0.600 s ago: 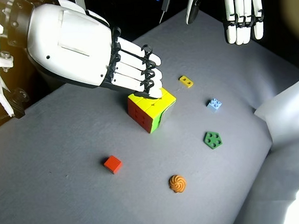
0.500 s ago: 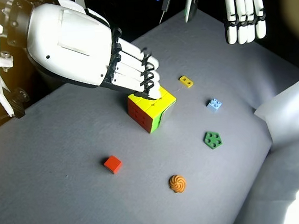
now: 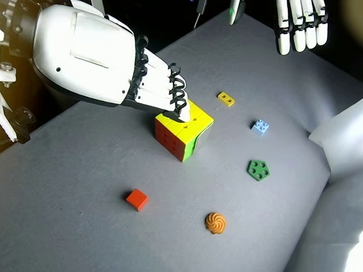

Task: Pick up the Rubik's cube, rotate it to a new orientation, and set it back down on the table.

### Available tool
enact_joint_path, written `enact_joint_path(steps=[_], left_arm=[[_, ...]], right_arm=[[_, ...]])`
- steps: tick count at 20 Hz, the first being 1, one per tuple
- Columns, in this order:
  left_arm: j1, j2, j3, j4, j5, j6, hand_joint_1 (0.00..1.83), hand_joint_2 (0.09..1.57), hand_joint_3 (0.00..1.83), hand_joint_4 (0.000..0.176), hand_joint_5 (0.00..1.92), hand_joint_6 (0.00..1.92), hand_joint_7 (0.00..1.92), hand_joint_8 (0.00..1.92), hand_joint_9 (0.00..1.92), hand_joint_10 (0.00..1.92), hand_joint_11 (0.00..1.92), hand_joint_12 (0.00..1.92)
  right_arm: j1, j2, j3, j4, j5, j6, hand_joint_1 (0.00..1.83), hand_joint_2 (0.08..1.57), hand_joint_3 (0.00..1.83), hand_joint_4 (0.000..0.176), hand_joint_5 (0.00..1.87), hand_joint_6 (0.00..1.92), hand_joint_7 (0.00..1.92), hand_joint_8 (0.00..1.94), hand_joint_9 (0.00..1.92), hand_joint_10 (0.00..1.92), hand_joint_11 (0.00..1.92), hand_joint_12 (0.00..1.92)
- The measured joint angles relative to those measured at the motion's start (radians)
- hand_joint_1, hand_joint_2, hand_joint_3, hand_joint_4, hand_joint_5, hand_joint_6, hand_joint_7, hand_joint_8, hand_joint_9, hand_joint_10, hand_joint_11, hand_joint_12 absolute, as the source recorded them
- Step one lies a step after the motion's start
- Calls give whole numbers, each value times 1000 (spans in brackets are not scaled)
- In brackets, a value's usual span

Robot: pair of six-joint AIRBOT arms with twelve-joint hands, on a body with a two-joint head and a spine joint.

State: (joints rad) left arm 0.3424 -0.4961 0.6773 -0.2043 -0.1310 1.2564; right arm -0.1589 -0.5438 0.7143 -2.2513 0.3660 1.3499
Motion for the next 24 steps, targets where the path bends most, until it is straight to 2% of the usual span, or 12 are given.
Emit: enact_joint_path(steps=[2,3,6,8,11,12,13,15,16,20,22,24], left_arm=[[0,0,0,-16,17,0,14,1219,0,0,232,3,162,3,129,5,0,325],[0,0,0,-29,24,10,2,1228,2,0,221,1,157,1,120,1,0,312],[0,-6,1,-200,29,152,0,1230,1,0,206,0,132,0,107,0,0,354],[5,-47,12,-255,16,193,29,1223,0,0,215,4,153,7,127,6,0,380],[39,-128,10,-404,-56,304,95,1193,0,0,206,0,139,1,112,0,0,373],[52,-164,7,-468,-82,344,228,1118,0,0,153,3,92,4,59,3,0,251],[60,-184,7,-524,-101,385,228,1118,0,0,153,3,92,4,59,3,0,251],[76,-227,-1,-633,-161,462,614,958,0,0,109,0,41,0,18,0,0,123],[87,-245,-3,-659,-192,475,740,900,0,0,40,0,7,0,3,0,0,46],[131,-320,-6,-788,-314,504,1021,785,0,0,0,0,0,0,0,0,0,0],[135,-363,-8,-904,-382,559,1260,804,0,0,28,11,0,0,0,0,0,0],[135,-388,-15,-980,-423,608,1275,809,0,0,34,13,0,0,0,0,0,0]], right_arm=[[0,0,0,0,-2,0,0,1168,5,0,176,4,139,2,117,0,0,348],[0,0,0,0,-2,0,0,1169,5,0,187,8,147,5,120,2,0,349],[0,0,0,0,0,0,0,1172,4,0,188,4,146,2,108,4,0,287],[0,0,0,0,-1,0,0,1181,5,0,201,5,156,3,116,7,0,293],[0,0,0,0,-1,0,0,1181,3,0,192,3,148,2,112,3,0,282],[0,0,0,0,0,0,0,1187,3,0,205,5,159,4,124,5,0,297],[0,0,0,-1,0,0,0,1187,3,0,205,5,159,4,124,5,0,297],[0,0,0,0,0,0,0,1192,2,0,179,1,146,1,112,2,0,223],[0,0,0,0,0,0,0,1195,2,0,176,1,151,2,119,3,0,229],[0,0,0,-1,0,0,0,1197,2,0,212,8,188,6,148,7,0,292],[0,0,0,0,0,0,0,1187,0,0,209,2,174,3,131,2,0,249],[0,0,0,0,0,0,0,1184,0,0,214,3,183,4,138,3,0,270]])
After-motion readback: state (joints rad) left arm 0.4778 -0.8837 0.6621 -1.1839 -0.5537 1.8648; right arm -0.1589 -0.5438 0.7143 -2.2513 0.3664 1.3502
